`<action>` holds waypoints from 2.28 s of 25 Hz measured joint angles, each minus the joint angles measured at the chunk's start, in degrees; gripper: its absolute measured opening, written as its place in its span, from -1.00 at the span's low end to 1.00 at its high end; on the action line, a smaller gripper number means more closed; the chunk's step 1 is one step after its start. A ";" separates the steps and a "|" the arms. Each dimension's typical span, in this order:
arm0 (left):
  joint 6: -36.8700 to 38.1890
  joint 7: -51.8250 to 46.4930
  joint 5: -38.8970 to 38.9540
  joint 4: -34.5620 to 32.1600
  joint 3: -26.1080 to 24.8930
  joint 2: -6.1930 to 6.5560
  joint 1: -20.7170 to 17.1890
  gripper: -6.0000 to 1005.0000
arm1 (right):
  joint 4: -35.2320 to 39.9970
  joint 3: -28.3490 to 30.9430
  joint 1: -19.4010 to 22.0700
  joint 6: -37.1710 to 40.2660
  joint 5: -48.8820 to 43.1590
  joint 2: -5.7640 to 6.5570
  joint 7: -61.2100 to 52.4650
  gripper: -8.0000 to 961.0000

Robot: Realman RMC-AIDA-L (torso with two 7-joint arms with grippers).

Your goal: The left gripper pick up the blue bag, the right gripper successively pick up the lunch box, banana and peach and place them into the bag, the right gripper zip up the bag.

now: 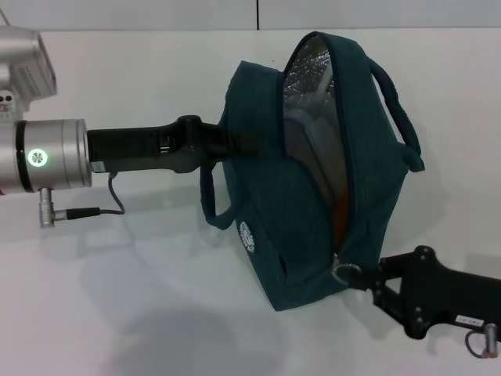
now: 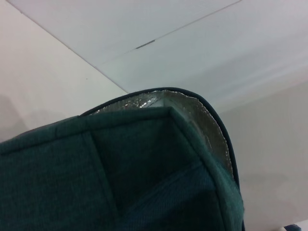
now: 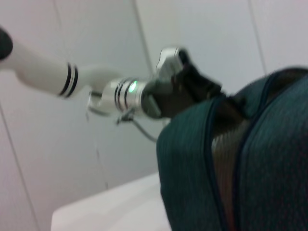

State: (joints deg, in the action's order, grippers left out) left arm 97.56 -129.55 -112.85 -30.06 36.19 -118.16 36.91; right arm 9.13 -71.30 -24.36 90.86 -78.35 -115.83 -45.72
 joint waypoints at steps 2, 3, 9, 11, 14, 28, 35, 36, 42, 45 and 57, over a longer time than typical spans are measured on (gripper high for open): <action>0.00 0.00 0.00 0.00 -0.11 0.01 -0.05 -0.82 | 0.01 0.41 0.89 1.50 1.14 0.23 0.01 -0.96; 0.00 0.00 0.00 0.00 -0.19 0.01 -0.17 -0.82 | 0.13 1.12 1.64 2.69 1.72 0.36 0.01 -0.96; -0.01 0.51 0.00 0.00 -0.17 0.00 -0.60 -0.82 | 1.71 6.08 4.42 8.28 2.22 0.52 0.18 -0.96; -0.01 1.05 0.00 0.00 -0.09 -0.13 -0.60 -0.82 | 1.83 6.39 4.15 9.17 2.23 0.51 0.19 -0.96; -0.01 1.81 0.25 0.00 -0.01 -0.28 -0.62 -0.82 | 1.88 6.43 3.29 9.47 2.23 0.38 0.19 -0.96; 0.58 5.27 1.50 0.00 0.00 -0.59 -1.14 -0.81 | 1.33 5.99 1.29 14.32 8.75 -0.11 0.19 -0.96; 0.70 5.91 1.51 0.00 0.03 -0.67 -1.15 -0.81 | 0.86 5.96 -0.48 14.93 11.81 -0.31 0.02 -0.96; 0.70 5.92 1.51 0.00 0.03 -0.67 -1.15 -0.81 | 0.45 5.96 -1.09 14.93 11.96 -0.32 -0.07 -0.96; 1.35 6.44 1.50 0.00 0.02 -0.67 -0.95 -0.81 | -1.64 6.32 -3.59 14.56 12.09 -0.36 -0.11 -0.96; 1.55 6.76 1.50 0.00 0.02 -0.72 -0.94 -0.81 | -1.67 6.35 -3.73 14.54 12.09 -0.36 -0.12 -0.96; 2.09 12.21 11.62 -0.09 -0.06 -1.05 -4.86 -0.72 | -1.66 6.00 -3.60 14.52 12.08 -0.36 -0.20 -0.96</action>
State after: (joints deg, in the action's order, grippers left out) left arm 99.66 -117.34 -101.24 -30.15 36.13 -119.21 32.05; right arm 7.47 -65.30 -27.95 105.38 -66.26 -116.19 -45.92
